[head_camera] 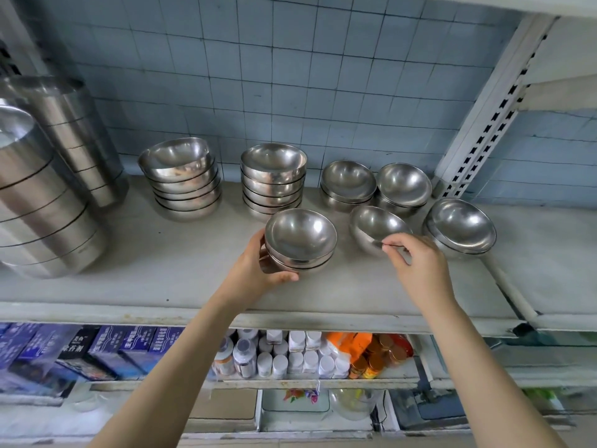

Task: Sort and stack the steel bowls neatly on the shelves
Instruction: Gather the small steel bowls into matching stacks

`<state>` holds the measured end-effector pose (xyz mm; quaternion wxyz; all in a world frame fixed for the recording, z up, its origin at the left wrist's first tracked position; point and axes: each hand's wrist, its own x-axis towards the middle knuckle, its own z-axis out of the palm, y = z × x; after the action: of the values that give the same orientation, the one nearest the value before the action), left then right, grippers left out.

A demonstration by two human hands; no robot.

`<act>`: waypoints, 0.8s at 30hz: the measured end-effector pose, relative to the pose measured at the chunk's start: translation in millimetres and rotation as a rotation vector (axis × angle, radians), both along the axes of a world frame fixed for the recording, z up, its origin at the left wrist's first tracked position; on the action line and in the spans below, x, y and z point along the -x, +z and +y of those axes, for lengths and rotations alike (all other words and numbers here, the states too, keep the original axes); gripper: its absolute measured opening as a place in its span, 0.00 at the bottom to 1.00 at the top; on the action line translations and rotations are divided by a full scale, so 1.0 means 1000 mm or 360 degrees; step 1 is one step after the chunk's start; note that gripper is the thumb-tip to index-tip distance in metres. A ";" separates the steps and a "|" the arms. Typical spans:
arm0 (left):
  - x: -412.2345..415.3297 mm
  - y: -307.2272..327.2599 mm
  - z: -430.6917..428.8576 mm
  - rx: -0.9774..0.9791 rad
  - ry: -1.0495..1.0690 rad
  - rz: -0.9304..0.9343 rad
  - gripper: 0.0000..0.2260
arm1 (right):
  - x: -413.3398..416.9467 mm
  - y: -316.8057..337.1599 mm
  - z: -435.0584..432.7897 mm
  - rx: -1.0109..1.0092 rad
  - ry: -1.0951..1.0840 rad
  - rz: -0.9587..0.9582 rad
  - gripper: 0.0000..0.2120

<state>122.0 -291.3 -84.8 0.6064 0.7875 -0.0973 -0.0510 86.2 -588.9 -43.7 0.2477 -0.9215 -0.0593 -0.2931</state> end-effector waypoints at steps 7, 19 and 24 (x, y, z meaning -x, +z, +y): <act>0.000 -0.003 -0.001 -0.0001 -0.0002 0.0005 0.44 | 0.006 0.034 0.050 -0.0062 0.0446 -0.0259 0.02; 0.003 -0.001 -0.001 0.0025 -0.0084 -0.0057 0.54 | -0.001 0.014 0.086 0.0133 0.0588 -0.0017 0.04; 0.000 0.003 -0.001 0.0121 -0.0147 -0.0045 0.53 | 0.007 0.021 0.073 -0.0088 0.0496 0.0077 0.17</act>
<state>122.2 -292.8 -82.1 0.6314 0.7592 -0.1440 -0.0640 79.3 -516.0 -22.7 0.3167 -0.9009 -0.1874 -0.2303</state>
